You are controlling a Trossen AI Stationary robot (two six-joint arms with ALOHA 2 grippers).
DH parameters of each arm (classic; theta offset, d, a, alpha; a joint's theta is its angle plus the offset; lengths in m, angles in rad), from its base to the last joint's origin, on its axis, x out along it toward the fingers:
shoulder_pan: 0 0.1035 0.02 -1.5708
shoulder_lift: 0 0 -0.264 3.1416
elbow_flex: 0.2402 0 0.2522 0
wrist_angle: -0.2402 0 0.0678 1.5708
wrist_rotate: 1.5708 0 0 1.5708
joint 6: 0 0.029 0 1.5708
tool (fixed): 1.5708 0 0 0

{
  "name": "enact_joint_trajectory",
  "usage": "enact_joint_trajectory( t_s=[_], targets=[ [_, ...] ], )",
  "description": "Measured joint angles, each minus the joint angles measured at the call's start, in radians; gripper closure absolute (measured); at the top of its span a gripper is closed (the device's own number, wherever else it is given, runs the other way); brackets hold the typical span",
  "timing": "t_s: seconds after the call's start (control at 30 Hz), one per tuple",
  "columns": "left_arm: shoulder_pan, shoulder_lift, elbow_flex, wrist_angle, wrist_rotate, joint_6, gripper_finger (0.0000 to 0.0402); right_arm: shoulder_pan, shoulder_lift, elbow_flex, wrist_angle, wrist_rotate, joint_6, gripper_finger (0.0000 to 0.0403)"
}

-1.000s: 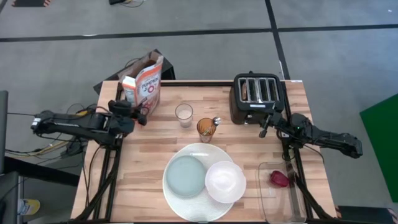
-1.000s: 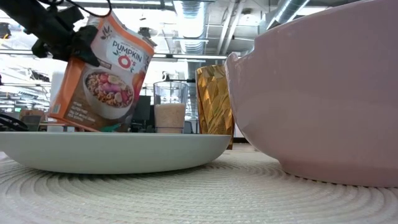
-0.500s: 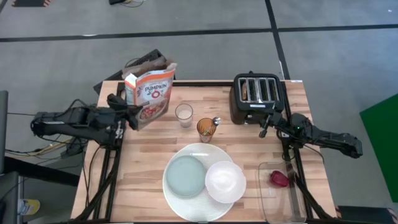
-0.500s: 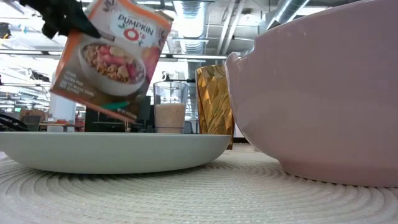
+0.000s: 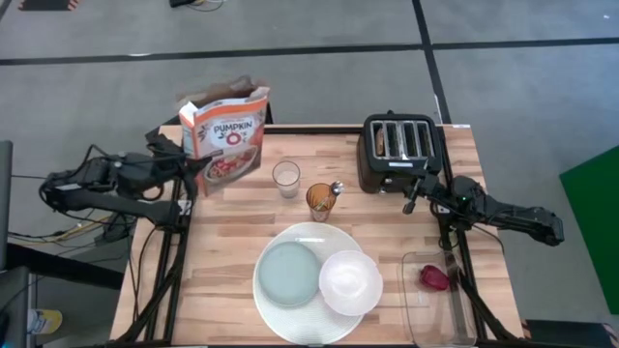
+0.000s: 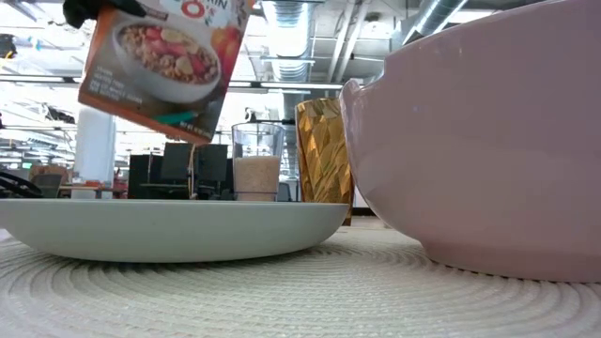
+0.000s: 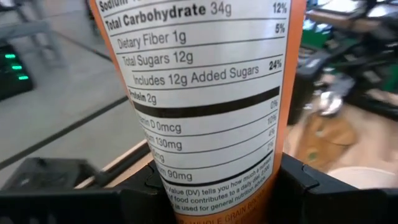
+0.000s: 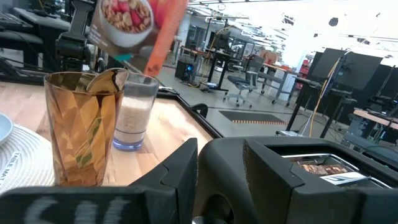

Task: Arrange a breakfast setting
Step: Pour the cereal from the cereal box into the white bowl

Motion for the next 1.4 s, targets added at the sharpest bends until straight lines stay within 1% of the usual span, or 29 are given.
enact_joint_trajectory(
  t_s=[0.13, 0.33, 0.57, 0.77, 0.87, 1.07, 1.27, 1.4],
  targets=[
    [0.000, 0.001, 0.042, -0.003, 0.091, 0.028, 0.0251, 0.000, 0.000, 0.000, 0.000, 0.000, 0.000, 0.0252],
    [-0.001, 0.040, 0.104, -0.002, 0.267, 0.048, 0.0251, 0.000, 0.000, 0.000, 0.000, 0.000, 0.000, 0.0252],
    [0.000, 0.125, 0.178, 0.000, 0.376, 0.075, 0.0251, 0.000, 0.000, 0.000, 0.000, 0.000, 0.000, 0.0252],
    [0.000, 0.202, 0.239, 0.000, 0.507, 0.076, 0.0251, 0.000, 0.000, 0.000, 0.000, 0.000, 0.000, 0.0252],
    [-0.001, 0.247, 0.277, -0.003, 0.557, 0.082, 0.0251, 0.000, 0.000, 0.000, 0.000, 0.000, 0.000, 0.0252],
    [-0.007, 0.333, 0.355, -0.025, 0.610, 0.136, 0.0251, 0.000, 0.000, 0.000, 0.000, 0.000, 0.000, 0.0252],
    [-0.056, 0.420, 0.428, -0.077, 0.603, 0.192, 0.0251, 0.000, 0.000, 0.000, 0.000, 0.000, 0.000, 0.0252],
    [-0.104, 0.481, 0.482, -0.098, 0.566, 0.222, 0.0251, 0.000, 0.000, 0.000, 0.000, 0.000, 0.000, 0.0252]
  ],
)
